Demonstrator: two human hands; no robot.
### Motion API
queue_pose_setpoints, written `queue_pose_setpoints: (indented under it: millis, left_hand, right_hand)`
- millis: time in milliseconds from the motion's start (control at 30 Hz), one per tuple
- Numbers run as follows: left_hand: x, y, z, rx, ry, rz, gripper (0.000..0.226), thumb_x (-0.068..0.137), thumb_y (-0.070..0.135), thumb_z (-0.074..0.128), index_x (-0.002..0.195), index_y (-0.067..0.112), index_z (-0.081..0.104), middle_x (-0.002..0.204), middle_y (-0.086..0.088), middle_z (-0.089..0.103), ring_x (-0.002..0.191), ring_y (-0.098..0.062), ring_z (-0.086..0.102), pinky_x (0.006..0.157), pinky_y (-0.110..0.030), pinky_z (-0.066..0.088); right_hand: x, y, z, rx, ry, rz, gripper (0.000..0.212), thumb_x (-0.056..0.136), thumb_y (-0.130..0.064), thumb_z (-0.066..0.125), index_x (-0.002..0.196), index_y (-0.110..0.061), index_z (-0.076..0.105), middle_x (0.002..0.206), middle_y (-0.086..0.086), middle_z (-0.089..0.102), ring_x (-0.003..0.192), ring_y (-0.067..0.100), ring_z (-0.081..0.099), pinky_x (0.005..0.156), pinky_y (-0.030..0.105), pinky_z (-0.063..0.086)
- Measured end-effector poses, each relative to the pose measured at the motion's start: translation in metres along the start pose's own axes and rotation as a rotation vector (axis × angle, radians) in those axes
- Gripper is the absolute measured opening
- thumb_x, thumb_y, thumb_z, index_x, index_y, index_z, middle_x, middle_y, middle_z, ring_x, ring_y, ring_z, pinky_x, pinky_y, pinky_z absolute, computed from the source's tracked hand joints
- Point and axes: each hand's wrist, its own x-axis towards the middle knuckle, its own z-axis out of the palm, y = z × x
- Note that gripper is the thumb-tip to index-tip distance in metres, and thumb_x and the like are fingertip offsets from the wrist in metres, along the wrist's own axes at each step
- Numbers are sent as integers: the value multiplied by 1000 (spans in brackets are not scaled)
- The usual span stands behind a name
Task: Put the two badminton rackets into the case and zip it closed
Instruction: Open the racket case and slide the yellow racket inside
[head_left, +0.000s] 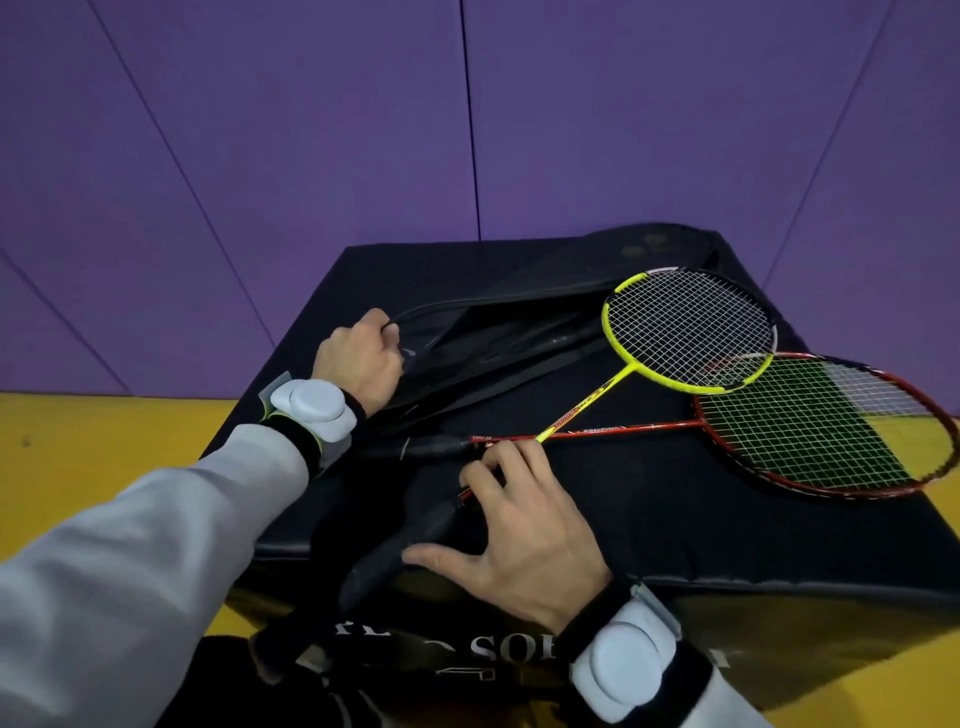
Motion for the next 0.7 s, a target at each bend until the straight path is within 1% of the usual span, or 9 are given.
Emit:
queue_pose_setpoints:
  millis: [100, 200, 300, 433, 500, 567, 700]
  left_hand:
    - [0, -1, -1, -26, -10, -40, 23, 100, 26, 36, 95, 16, 56, 81, -7, 73, 83, -36, 65, 85, -50, 51]
    - [0, -4, -5, -50, -32, -90, 23, 98, 27, 35, 98, 19, 57, 86, -7, 74, 86, -37, 66, 87, -49, 51]
    - [0, -9, -9, -54, -23, -110, 22, 97, 25, 37, 99, 19, 58, 86, -6, 74, 89, -37, 65, 87, -49, 51]
    - [1, -14, -12, -66, -4, -126, 23, 99, 26, 36, 100, 17, 58, 87, -5, 75, 90, -38, 65, 89, -48, 50]
    - [0, -17, -13, -75, 5, -141, 24, 101, 27, 36, 102, 16, 57, 87, -4, 75, 91, -39, 65, 90, -49, 51]
    - [0, -20, -15, -85, 8, -173, 23, 100, 26, 36, 103, 16, 57, 92, -8, 75, 90, -40, 65, 90, -49, 51]
    - [2, -25, -15, -100, 20, -217, 22, 99, 22, 37, 104, 13, 57, 92, -8, 76, 90, -40, 67, 90, -48, 51]
  right_hand:
    - [-2, -1, 1, -26, 0, 0, 78, 73, -90, 45, 89, -16, 63, 98, -4, 52, 104, 16, 47, 87, 27, 49]
    - [-4, -1, 4, -29, -1, 22, 80, 74, -90, 45, 86, -13, 62, 95, -2, 53, 102, 18, 48, 91, 31, 48]
    - [-7, 0, 5, -26, 2, 34, 79, 74, -89, 47, 82, -12, 60, 91, -2, 52, 99, 18, 49, 90, 31, 48]
    - [-9, -5, 7, -36, -10, 34, 79, 74, -90, 45, 82, -13, 59, 89, -2, 52, 98, 19, 49, 91, 34, 47]
    - [-11, -9, 9, -52, -3, 44, 79, 75, -90, 43, 81, -13, 59, 88, -3, 52, 96, 19, 48, 89, 34, 48]
    - [-11, -10, 10, -76, 17, 51, 79, 77, -89, 42, 80, -13, 59, 86, -3, 52, 94, 19, 49, 88, 34, 48]
    - [-10, -8, 7, -106, 87, 65, 75, 83, -83, 42, 74, -10, 58, 81, 2, 53, 90, 25, 52, 83, 40, 50]
